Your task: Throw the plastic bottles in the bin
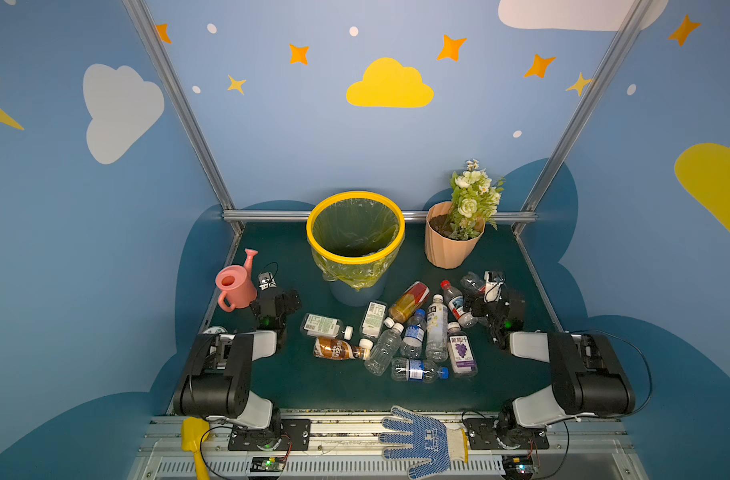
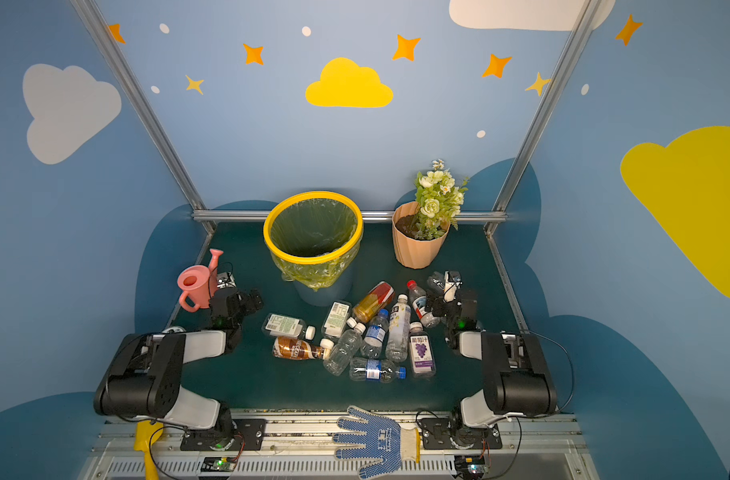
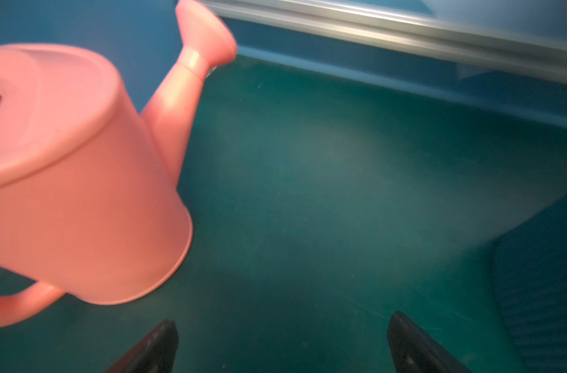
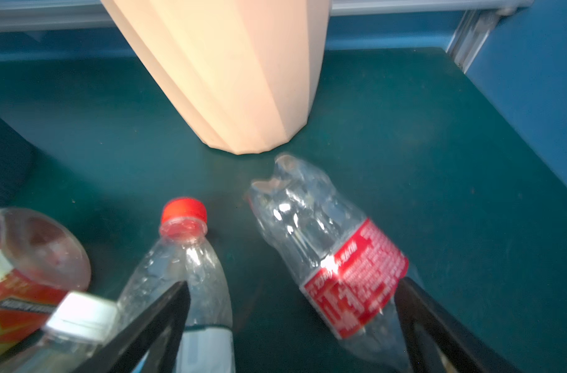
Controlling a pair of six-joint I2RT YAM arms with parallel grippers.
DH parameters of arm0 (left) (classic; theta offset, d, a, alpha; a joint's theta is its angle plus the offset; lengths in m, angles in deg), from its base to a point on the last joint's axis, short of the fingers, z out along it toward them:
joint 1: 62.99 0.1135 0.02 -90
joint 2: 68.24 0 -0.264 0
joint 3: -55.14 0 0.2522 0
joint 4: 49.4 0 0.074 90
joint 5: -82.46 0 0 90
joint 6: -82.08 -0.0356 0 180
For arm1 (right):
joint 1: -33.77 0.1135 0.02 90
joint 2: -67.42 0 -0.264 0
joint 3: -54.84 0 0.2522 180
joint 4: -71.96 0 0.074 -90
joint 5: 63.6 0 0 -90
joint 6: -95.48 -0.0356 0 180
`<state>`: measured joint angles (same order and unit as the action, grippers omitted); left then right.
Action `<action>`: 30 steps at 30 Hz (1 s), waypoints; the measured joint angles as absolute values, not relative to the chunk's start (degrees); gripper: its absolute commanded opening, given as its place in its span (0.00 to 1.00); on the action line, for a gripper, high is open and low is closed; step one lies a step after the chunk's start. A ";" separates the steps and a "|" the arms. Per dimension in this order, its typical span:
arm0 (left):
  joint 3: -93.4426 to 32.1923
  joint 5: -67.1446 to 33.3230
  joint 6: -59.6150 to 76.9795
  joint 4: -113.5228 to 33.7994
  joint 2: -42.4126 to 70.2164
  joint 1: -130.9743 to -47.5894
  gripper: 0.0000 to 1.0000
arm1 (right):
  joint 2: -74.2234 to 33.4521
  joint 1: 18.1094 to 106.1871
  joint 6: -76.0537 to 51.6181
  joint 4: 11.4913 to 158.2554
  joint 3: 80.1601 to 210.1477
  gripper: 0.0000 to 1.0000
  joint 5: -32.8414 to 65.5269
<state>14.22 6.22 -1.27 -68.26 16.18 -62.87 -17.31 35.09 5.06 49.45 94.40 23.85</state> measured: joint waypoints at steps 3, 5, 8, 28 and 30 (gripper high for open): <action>8.43 8.10 0.74 -59.19 9.69 -62.92 1.00 | -12.74 34.98 2.54 63.44 102.16 0.97 25.20; 6.37 8.54 2.75 -56.61 4.20 -62.98 1.00 | -9.51 34.98 0.73 70.19 107.54 0.97 25.79; 5.69 7.99 5.99 -53.75 -2.68 -63.16 1.00 | -7.02 34.91 -2.38 78.83 114.42 0.97 26.89; 11.29 4.51 17.40 -38.17 -12.36 -66.43 1.00 | -28.18 33.75 10.21 111.55 135.30 0.88 27.02; 11.29 4.45 17.94 -37.82 -12.36 -66.43 1.00 | -28.18 33.75 12.03 112.36 135.30 0.87 27.02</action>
